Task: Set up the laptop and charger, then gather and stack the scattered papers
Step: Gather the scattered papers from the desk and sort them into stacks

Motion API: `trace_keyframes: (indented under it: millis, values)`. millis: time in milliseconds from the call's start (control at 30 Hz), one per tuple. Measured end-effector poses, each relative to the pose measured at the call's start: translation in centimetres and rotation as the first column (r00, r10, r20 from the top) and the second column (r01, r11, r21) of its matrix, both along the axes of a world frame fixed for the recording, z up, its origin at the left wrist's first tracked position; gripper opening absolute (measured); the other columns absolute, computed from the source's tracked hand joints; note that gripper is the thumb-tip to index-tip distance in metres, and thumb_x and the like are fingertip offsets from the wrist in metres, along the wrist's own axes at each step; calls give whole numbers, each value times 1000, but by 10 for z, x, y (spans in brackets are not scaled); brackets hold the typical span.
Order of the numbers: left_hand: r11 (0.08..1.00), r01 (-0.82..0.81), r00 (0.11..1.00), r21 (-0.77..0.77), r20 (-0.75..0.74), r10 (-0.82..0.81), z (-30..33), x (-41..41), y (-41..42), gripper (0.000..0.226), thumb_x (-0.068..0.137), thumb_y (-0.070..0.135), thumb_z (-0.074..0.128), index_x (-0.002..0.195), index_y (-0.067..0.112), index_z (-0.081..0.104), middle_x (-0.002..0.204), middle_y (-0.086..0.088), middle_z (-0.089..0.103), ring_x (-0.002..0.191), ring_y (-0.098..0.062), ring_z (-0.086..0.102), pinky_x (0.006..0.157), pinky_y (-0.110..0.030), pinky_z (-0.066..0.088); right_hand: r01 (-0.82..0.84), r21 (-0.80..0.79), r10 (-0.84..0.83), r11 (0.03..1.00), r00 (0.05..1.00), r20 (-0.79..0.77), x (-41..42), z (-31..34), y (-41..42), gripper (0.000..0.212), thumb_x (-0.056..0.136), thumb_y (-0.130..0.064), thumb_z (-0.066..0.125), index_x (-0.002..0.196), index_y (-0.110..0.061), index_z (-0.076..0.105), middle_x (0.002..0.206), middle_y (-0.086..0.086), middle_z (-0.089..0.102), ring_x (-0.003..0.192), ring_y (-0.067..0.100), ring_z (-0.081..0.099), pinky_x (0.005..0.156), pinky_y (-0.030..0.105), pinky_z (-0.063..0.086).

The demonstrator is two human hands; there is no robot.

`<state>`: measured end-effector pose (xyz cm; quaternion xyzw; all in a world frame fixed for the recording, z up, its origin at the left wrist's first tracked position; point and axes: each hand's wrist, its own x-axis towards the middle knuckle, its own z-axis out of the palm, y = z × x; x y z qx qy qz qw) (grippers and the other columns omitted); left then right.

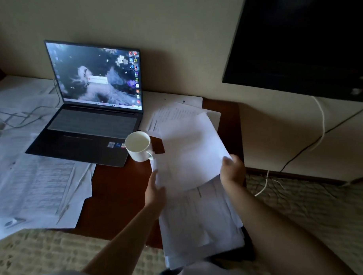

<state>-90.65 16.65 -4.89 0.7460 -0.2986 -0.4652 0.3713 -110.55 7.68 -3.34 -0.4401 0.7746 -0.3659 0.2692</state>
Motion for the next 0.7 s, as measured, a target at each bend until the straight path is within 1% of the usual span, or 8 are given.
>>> trace_keyframes:
  millis: [100,167,233,333,433,500,600,700]
  values:
    - [999,-17,1000,48,-24,19,1,-5,9,34,95,-1,44,123,11,60,131,-7,55,101,-17,58,75,-22,51,-66,-362,5,930,986,-165,6,28,22,14,87,-7,62,96,2,68,92,21,64,87,38,60,74,36,43]
    - [992,-69,980,107,-176,87,2,-6,15,23,95,8,53,114,9,66,126,-9,60,110,-25,59,92,-32,50,-198,-545,45,814,958,-282,16,50,37,9,85,-7,62,88,-2,68,85,15,63,81,34,57,70,36,42]
    - [982,-101,936,160,-320,148,7,-6,22,17,90,22,61,98,10,70,119,-12,64,105,-29,61,95,-41,49,-422,-606,139,674,878,-457,27,70,55,8,84,-8,60,85,-5,68,85,10,61,81,27,53,68,33,42]
    - [978,-134,866,158,-461,193,19,-3,30,40,97,41,46,88,8,69,101,-13,65,86,-27,61,73,-34,50,-732,-479,353,484,664,-659,40,78,94,13,83,-12,56,82,-8,68,87,7,62,81,22,54,68,29,44]
    - [977,-167,812,136,-543,214,22,2,37,46,91,49,50,111,11,67,107,-16,67,98,-32,63,82,-43,52,-906,-180,625,384,398,-672,46,45,134,14,71,-7,59,81,-9,68,86,7,62,78,23,58,64,27,46]
    - [973,-192,804,126,-549,229,20,5,45,48,87,47,57,117,10,64,106,-17,68,94,-32,64,79,-42,52,-937,-28,744,349,295,-600,44,21,156,14,69,-7,55,78,-9,65,84,8,59,79,22,53,61,28,45]
    - [977,-187,817,106,-535,214,19,5,56,51,88,54,55,87,4,68,73,-13,66,69,-26,61,67,-36,51,-929,114,798,352,234,-556,42,9,179,14,75,-7,56,82,-7,67,92,8,60,87,24,55,70,37,50]
    - [985,-156,828,76,-533,173,17,0,63,48,92,51,50,96,7,67,84,-11,69,81,-26,64,77,-40,54,-904,136,810,404,285,-512,37,8,190,14,82,-17,60,89,-7,68,100,4,58,96,16,52,81,27,45]
